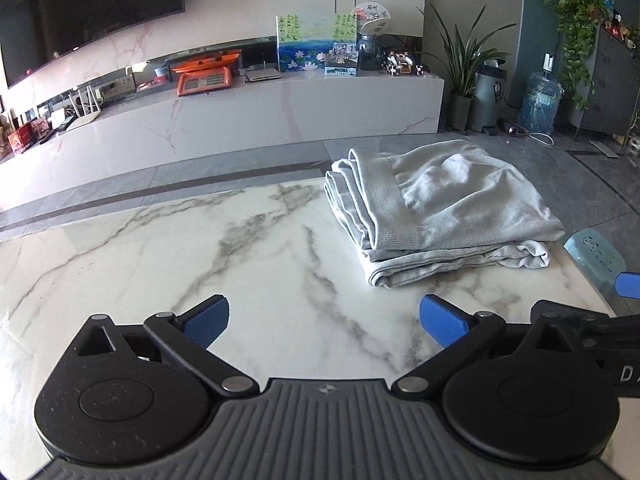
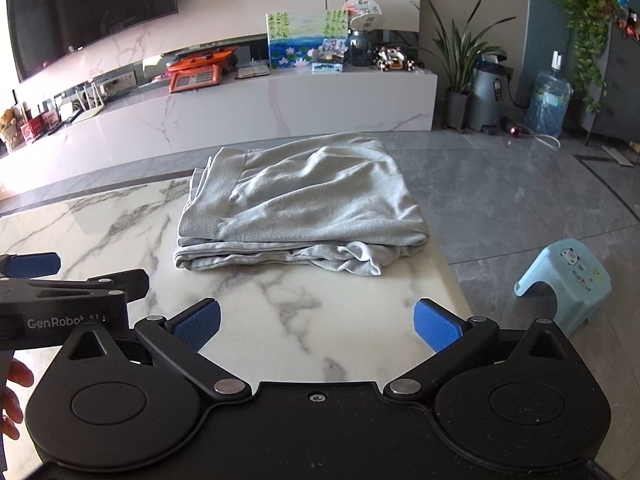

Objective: Fold clothes

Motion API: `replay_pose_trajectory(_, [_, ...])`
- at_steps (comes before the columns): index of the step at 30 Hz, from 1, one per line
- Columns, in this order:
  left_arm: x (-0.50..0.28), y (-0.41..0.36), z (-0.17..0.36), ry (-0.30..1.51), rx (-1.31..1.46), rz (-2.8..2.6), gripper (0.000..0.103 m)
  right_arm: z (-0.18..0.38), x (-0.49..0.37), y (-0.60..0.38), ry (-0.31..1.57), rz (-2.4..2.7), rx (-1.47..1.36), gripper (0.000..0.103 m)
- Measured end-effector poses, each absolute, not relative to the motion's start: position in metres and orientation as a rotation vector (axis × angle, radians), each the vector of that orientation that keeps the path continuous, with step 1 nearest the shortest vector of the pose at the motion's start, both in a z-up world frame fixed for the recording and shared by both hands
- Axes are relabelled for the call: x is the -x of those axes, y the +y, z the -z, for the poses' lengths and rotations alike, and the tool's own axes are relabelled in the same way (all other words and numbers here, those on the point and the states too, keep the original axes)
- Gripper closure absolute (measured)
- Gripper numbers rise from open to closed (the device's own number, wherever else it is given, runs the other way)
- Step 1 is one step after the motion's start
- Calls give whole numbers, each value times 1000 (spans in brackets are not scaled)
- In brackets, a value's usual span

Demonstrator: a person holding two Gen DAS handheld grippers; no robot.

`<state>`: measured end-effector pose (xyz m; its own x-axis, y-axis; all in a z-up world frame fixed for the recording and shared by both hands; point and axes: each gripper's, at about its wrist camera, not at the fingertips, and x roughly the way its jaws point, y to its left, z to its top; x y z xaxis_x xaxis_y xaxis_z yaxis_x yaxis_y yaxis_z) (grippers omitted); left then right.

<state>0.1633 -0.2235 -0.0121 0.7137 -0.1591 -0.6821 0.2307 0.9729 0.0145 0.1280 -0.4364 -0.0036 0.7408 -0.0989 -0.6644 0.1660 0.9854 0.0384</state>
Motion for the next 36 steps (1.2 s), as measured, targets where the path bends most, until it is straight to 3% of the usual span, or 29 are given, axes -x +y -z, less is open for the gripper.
replay_pose_trajectory(36, [-114,-205,-6,772,-95,115,5,-11,-105,-426,639,40,-94,0])
